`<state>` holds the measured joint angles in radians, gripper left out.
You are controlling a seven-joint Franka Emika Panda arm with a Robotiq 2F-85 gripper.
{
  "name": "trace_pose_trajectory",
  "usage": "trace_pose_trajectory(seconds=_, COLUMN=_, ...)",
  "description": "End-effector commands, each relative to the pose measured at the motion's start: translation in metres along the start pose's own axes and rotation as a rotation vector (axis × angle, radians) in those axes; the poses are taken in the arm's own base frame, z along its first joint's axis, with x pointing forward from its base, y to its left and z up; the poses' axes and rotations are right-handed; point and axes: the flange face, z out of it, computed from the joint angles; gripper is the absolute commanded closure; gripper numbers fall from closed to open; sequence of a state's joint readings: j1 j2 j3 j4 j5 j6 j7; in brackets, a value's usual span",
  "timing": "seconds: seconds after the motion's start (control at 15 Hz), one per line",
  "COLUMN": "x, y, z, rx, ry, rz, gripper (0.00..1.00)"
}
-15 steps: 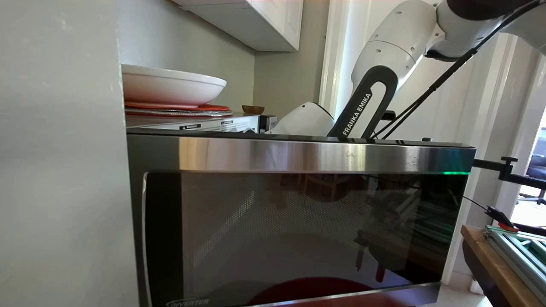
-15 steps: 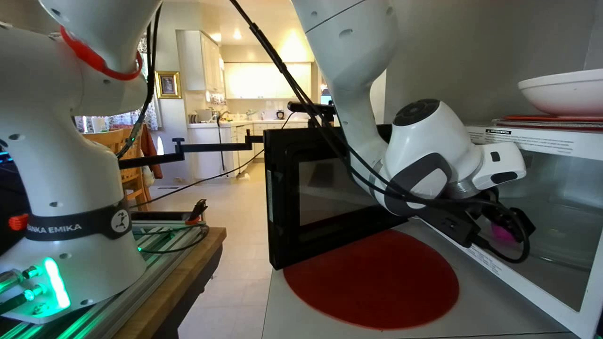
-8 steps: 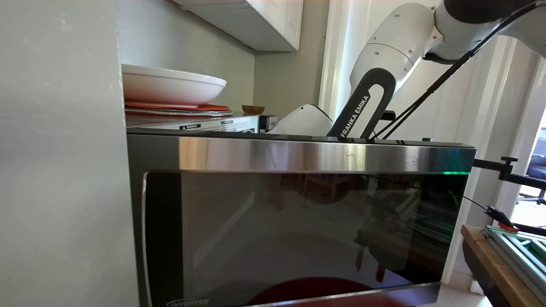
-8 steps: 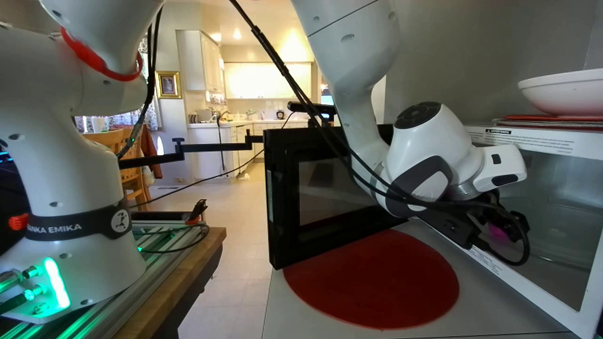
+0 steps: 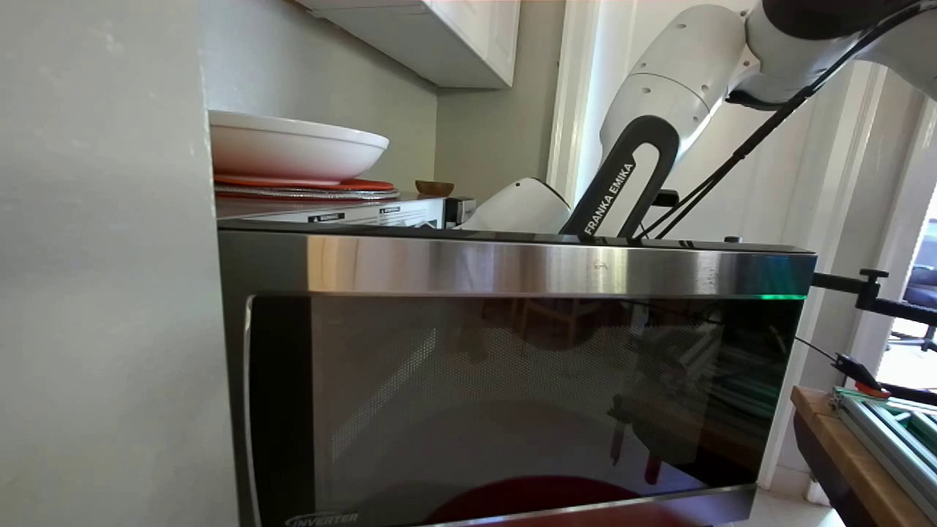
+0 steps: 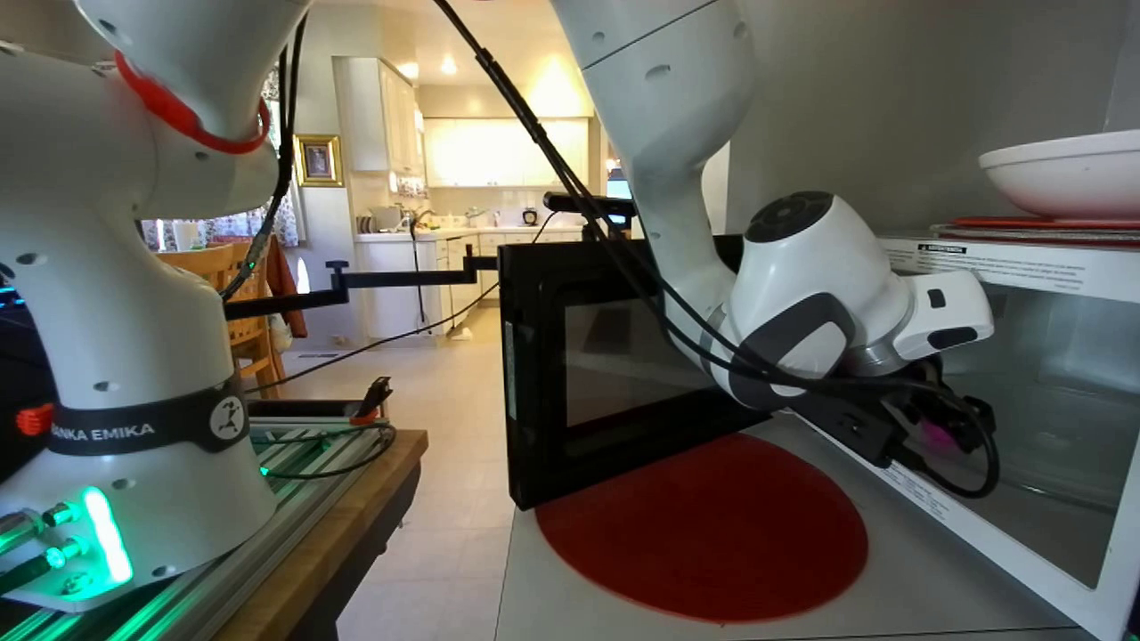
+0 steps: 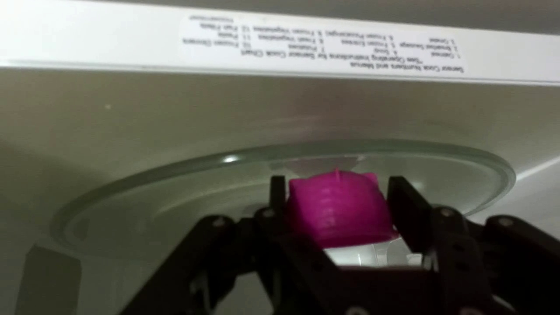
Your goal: Take the pink vessel out of the microwave and put it on the countertop.
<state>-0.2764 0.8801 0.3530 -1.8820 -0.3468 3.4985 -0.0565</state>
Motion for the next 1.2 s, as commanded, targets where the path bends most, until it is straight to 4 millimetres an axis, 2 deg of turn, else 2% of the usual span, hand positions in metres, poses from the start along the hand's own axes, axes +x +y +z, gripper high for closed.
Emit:
trace_pose_trajectory(seconds=0.0, x=0.003, y=0.001, z=-0.005, rx=0.012, ry=0.065, rz=-0.029, gripper=0.65)
trace_pose_trajectory(seconds=0.67, x=0.011, y=0.002, z=-0.035, rx=-0.001, ry=0.017, rz=-0.068, gripper=0.65)
trace_pose_trajectory(seconds=1.13, x=0.013, y=-0.005, z=-0.065, rx=0.033, ry=-0.023, rz=-0.116, gripper=0.65)
